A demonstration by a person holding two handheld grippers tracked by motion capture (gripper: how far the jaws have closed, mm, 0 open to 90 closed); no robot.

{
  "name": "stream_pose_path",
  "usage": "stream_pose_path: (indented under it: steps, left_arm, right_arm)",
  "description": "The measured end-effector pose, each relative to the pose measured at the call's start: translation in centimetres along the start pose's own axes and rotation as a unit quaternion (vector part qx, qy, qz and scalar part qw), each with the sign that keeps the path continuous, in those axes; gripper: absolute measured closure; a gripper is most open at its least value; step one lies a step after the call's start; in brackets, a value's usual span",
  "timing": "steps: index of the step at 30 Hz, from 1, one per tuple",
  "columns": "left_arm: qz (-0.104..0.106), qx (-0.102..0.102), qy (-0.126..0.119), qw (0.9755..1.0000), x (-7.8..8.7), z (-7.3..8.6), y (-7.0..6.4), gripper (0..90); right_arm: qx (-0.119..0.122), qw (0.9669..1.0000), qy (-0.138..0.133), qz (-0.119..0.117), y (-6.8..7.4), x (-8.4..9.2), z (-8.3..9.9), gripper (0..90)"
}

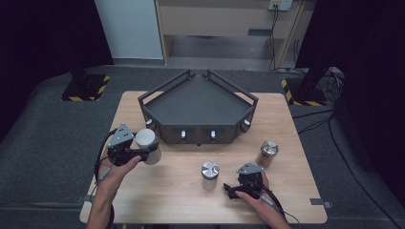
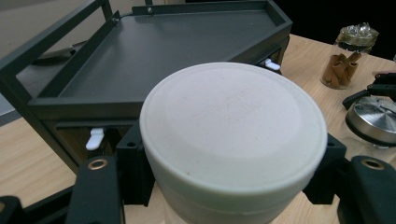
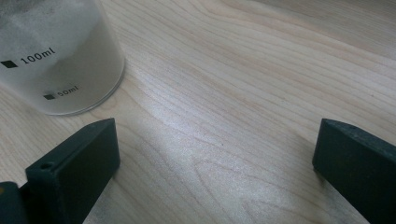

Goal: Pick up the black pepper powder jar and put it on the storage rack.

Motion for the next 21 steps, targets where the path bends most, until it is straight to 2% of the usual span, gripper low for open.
stream_pose_path:
  steps: [6,14,21]
  left_arm:
    - [0.011,-0.003,-0.002,0.9999,-0.9,-1.5,0.4,32.7]
    - [0.027,-0.010,-0.003,0.9996,-1.9,-3.4,0.3,32.7]
    - [0.033,-0.015,-0.007,0.9993,-2.2,-5.2,0.2,32.7]
  right_arm:
    - [0.000,1.0000,0.000,0.000,0.0,0.0,0.0,0.6]
    - [0.000,1.0000,0.000,0.000,0.0,0.0,0.0,0.6]
    - [0.000,1.0000,0.000,0.000,0.0,0.0,0.0,0.6]
Point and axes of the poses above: each handheld gripper's, and its own axes: x roughly backward along the jaws, z roughly out of its underside, y roughly to its left, the point moved 6 cm from there along -x, roughly forward along the jaws, and after that the axes turned 1 degree about x, right-handed, at the moved point
